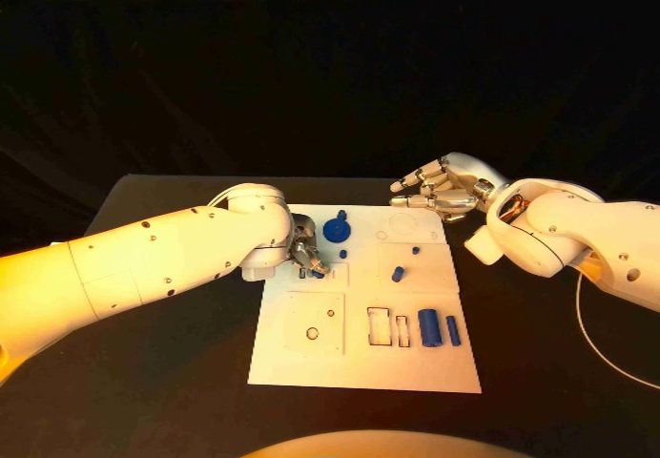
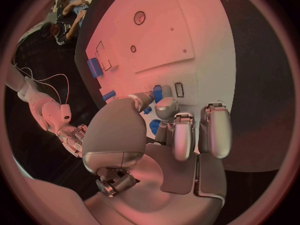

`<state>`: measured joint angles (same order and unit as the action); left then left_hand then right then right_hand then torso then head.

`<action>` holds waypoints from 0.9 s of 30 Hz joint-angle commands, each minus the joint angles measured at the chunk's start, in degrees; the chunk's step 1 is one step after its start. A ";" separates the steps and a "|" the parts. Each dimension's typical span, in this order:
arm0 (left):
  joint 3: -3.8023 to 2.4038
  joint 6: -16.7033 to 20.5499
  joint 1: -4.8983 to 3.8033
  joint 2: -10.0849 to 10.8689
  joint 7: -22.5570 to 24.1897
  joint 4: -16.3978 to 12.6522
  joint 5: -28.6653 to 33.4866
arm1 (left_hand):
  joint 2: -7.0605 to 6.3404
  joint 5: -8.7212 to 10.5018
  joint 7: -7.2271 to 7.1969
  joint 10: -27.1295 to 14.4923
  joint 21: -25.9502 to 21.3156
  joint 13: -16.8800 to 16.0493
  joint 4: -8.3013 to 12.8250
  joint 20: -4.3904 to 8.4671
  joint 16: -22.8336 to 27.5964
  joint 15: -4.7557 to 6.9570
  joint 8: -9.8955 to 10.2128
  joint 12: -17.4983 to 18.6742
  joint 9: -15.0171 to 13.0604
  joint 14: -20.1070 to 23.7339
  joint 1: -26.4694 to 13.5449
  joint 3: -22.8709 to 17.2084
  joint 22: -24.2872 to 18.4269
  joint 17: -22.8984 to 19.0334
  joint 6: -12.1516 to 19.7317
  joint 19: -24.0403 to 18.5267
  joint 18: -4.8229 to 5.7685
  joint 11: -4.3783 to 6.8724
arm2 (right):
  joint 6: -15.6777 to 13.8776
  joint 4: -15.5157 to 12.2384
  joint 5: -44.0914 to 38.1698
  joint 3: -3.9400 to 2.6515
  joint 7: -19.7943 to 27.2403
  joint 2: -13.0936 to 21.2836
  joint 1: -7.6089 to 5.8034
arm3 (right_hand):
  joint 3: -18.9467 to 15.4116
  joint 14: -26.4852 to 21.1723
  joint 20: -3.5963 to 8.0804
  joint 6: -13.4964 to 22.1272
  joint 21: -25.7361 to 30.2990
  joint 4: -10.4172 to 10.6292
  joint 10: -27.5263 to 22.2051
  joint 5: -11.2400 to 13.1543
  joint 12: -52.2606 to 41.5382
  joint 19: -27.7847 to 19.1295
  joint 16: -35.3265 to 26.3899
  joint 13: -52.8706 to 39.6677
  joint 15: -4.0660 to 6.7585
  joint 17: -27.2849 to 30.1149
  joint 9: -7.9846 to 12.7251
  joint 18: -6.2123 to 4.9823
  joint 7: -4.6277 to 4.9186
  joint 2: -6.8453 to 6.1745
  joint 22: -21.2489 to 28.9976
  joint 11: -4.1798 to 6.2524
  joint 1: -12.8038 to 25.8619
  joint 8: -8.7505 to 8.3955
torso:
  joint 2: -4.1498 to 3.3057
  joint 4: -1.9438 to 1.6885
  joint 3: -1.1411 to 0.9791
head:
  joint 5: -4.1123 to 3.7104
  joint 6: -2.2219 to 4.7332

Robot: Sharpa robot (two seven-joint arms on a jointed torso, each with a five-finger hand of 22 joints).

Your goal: Assemble the parts on the task board

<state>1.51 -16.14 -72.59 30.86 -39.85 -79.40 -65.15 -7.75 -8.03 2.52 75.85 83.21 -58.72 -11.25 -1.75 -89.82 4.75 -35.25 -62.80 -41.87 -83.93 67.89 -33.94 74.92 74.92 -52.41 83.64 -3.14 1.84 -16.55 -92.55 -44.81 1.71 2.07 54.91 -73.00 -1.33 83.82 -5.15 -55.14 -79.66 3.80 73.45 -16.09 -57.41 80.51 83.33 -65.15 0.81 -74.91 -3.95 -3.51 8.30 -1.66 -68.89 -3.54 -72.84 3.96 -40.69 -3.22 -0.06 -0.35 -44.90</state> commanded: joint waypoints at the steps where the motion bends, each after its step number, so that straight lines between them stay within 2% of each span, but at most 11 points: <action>1: 0.34 -2.70 0.40 -0.02 -6.00 0.19 0.03 | 0.07 -0.28 -0.33 0.51 0.28 -0.13 9.22 0.23 -0.18 0.20 -0.34 -0.40 0.10 -6.07 -0.78 -8.82 4.61 15.08 -0.43 0.63 0.60 0.04 | 0.88 -0.09 -0.48 0.00 0.41 0.00 0.04 | -0.42 3.86 0.27 -0.53 0.24 -0.05 0.07 -0.38 0.04 -0.29 -0.18 0.00 0.31 -4.25 -0.07 -0.77 0.00 0.27 0.06 0.30 0.20 0.21 | 0.02 0.00 0.00 | 0.00 -0.10; 14: 0.33 -3.06 0.41 -0.25 -5.79 0.05 -0.05 | 0.37 -0.43 -0.85 1.67 0.77 -1.13 9.10 0.42 -0.18 0.43 -0.73 -1.47 0.95 -6.07 -2.73 -7.97 5.50 15.08 -1.74 1.12 0.80 0.40 | 0.90 -0.09 -0.48 0.00 0.39 -0.01 0.04 | -0.44 3.86 0.27 -0.55 0.24 -0.01 0.06 -0.42 0.07 -0.29 -0.19 0.04 0.31 -4.25 -0.08 -0.77 0.00 0.32 0.06 0.30 0.24 0.21 | 0.01 -0.01 -0.04 | -0.01 -0.35; 27: 0.30 -3.55 0.41 -0.67 -5.66 0.39 -0.05 | 1.19 -0.55 -1.53 3.13 1.33 -2.62 7.52 0.76 -0.18 0.77 -0.35 -2.76 3.81 -6.07 -7.05 -4.64 6.57 15.08 -4.05 1.70 1.04 0.90 | 0.85 -0.16 -0.48 0.00 0.39 0.03 0.04 | -0.44 3.86 0.27 -0.55 0.24 -0.01 0.06 -0.42 0.07 -0.29 -0.19 0.04 0.31 -4.25 -0.08 -0.77 0.00 0.32 0.06 0.30 0.24 0.21 | 0.00 0.01 -0.07 | -0.02 -0.51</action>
<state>1.51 -17.26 -72.58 30.45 -39.89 -78.97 -65.36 -6.63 -8.42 2.20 78.56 84.25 -61.30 -6.62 -1.33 -89.82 5.13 -35.67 -65.42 -38.16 -83.89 61.16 -36.03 74.91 74.90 -55.00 84.05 -3.14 2.86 -16.43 -92.60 -44.81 1.71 2.06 54.96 -72.99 -1.41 83.82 -5.15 -55.14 -79.66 3.88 73.45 -16.31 -57.41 80.51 83.33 -65.15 0.81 -74.95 -3.96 -3.51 8.30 -1.67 -68.89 -3.54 -72.85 3.96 -40.68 -3.22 -0.13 -0.34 -45.36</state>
